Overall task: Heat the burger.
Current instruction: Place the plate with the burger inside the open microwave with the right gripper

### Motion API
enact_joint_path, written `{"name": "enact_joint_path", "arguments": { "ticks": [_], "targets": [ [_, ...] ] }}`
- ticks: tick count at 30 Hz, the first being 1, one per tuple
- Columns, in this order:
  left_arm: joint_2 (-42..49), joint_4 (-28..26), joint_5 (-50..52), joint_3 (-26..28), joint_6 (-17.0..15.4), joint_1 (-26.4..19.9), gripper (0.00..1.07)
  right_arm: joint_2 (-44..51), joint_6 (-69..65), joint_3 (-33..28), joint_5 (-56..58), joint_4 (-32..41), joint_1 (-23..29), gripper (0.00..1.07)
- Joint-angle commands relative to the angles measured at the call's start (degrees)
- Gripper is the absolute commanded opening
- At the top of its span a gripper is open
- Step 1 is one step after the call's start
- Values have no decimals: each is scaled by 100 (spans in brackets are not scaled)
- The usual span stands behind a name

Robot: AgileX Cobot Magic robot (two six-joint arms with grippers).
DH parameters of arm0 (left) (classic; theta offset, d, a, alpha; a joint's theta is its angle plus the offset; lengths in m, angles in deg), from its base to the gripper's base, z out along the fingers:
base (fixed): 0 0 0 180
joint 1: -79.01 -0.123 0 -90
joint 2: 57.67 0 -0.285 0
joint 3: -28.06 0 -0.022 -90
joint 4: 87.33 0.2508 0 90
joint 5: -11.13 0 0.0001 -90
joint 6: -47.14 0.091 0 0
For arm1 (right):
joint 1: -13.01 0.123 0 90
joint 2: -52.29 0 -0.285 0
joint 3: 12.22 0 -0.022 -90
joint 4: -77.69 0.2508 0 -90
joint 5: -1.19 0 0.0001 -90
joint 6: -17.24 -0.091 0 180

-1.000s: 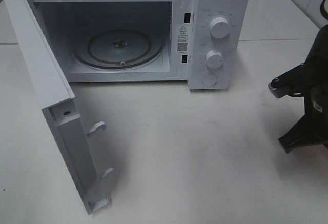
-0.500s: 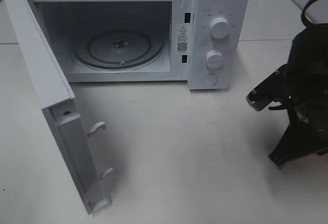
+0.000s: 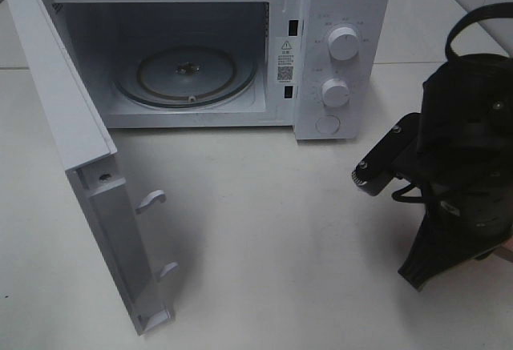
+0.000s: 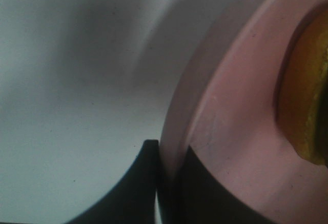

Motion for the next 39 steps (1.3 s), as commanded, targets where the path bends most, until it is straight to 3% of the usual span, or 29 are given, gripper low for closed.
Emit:
{"name": "enact_joint_path", "arguments": {
  "ticks": [1, 23, 39],
  "targets": [
    [138, -6, 80, -23, -17, -6, 98, 46, 23, -23, 390, -252, 275, 0],
    [138, -6, 80, -23, -17, -6, 98, 699, 464, -23, 619, -252, 1868, 0],
    [138, -6, 80, -23, -17, -6, 98, 773, 1988, -23, 407, -361, 2166, 1]
  ]
}}
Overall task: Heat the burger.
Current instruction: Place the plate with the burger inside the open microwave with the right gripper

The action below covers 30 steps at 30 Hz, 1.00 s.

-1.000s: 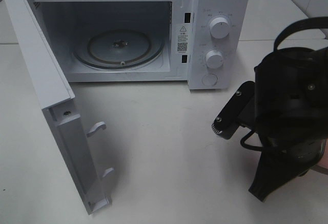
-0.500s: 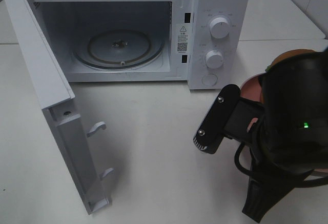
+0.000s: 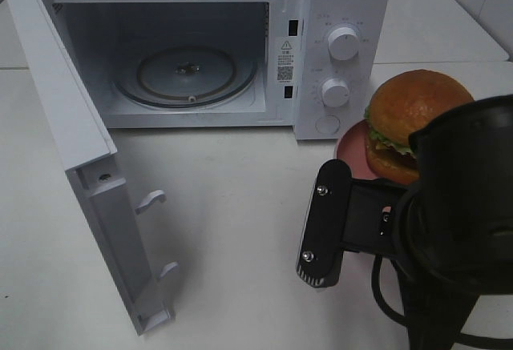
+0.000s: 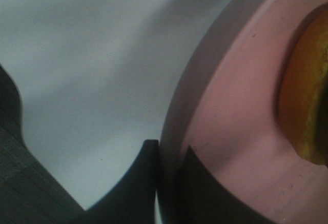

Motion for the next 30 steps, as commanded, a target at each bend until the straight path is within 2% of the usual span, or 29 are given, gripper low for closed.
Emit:
{"name": "enact_joint_path", "arguments": {
  "ticks": [1, 30],
  "targets": [
    [138, -6, 80, -23, -17, -6, 98, 80, 332, -23, 23, -407, 34, 1],
    [138, -6, 80, -23, -17, -6, 98, 80, 2154, -23, -1604, -659, 34, 1]
  ]
}}
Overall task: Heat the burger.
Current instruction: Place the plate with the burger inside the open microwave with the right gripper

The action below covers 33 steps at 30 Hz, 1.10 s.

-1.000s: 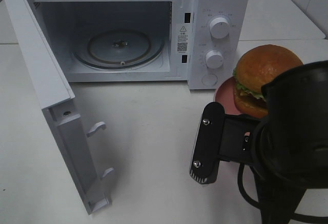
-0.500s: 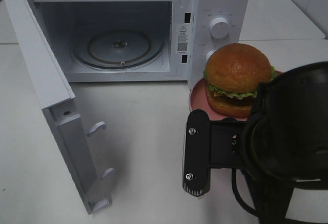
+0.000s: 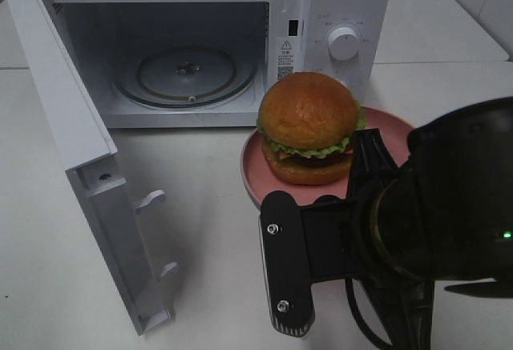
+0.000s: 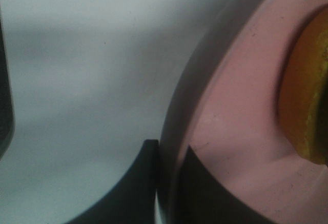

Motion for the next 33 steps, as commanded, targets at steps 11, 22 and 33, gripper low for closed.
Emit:
{"name": "enact_joint_path", "arguments": {
  "ticks": [11, 22, 33],
  "targets": [
    [138, -6, 80, -23, -17, -6, 98, 80, 195, -23, -344, -756, 34, 2],
    [138, -6, 80, -23, -17, -6, 98, 80, 825, -23, -1140, -739, -659, 0],
    [138, -6, 80, -23, -17, -6, 98, 80, 2332, -23, -1914, -699, -1243, 0]
  ]
}}
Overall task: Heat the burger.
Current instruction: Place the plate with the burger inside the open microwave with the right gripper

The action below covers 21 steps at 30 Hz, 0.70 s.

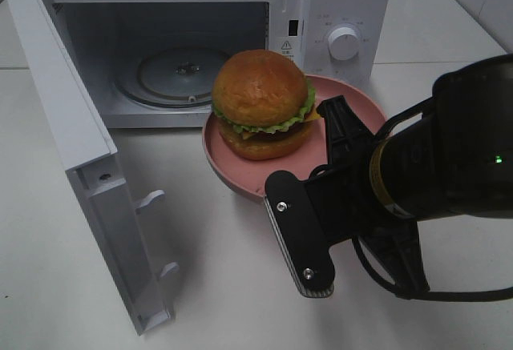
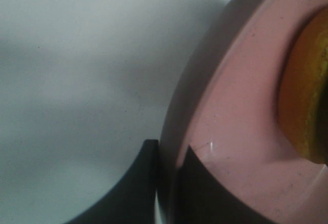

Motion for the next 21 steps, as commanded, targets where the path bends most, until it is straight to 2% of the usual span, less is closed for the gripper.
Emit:
{"name": "enact_joint_path", "arguments": {
  "ticks": [1, 5, 12, 21],
  "targets": [
    [138, -6, 80, -23, -17, -6, 98, 80, 476, 46, -476, -235, -195, 0],
    [138, -6, 80, -23, -17, -6, 98, 80, 768, 46, -579, -69, -355, 0],
    [138, -6, 80, -23, -17, -6, 98, 80, 2172, 46, -808, 561, -791, 0],
    [138, -6, 80, -23, -17, -6, 98, 80, 3982, 46, -1318, 1713, -1415, 0]
  ]
}}
